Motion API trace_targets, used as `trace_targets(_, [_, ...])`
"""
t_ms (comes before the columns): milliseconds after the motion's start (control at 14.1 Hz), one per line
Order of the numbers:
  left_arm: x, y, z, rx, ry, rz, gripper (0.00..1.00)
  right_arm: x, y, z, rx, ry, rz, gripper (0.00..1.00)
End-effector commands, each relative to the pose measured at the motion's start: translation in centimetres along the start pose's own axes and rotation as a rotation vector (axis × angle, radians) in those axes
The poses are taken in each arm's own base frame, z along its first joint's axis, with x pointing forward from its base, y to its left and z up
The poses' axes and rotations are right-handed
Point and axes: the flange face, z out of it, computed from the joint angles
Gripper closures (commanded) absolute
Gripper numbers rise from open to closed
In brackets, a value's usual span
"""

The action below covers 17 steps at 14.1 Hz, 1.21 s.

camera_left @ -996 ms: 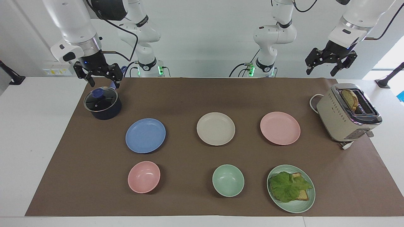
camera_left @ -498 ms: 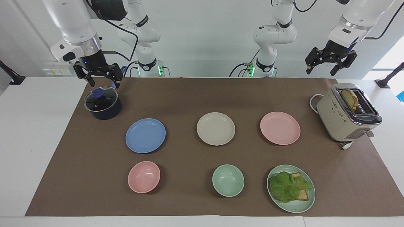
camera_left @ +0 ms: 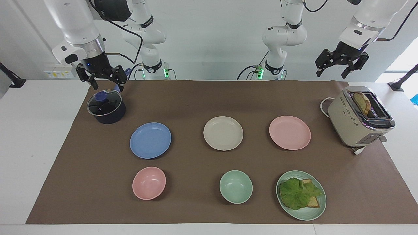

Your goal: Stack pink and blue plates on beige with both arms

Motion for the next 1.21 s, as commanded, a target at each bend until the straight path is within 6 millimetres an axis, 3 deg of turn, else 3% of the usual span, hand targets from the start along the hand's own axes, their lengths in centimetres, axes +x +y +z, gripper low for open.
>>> trace_targets(0, [-0.8, -0.1, 0.0, 0.012, 0.008, 0.005, 0.00, -0.4, 0.1, -0.3, -0.002, 0.004, 0.014, 0.00])
trace_targets(356, [-0.9, -0.3, 0.0, 0.012, 0.009, 0.001, 0.00, -0.3, 0.1, -0.3, -0.002, 0.006, 0.017, 0.00])
trace_targets(569, [-0.4, -0.3, 1.6, 0.011, 0.002, 0.001, 0.00, -0.3, 0.1, -0.2, -0.002, 0.004, 0.017, 0.00])
trace_targets(854, [1.0, -0.7, 6.0, 0.010, 0.016, -0.008, 0.00, -0.4, 0.1, -0.3, -0.002, 0.007, 0.020, 0.00])
trace_targets(996, [1.8, -1.0, 9.7, 0.011, 0.030, -0.016, 0.00, -0.3, 0.1, -0.2, -0.002, 0.006, 0.018, 0.00])
trace_targets(1138, [2.3, -2.7, 12.9, 0.013, 0.041, -0.038, 0.00, -0.4, 0.1, -0.3, -0.002, 0.007, 0.020, 0.00])
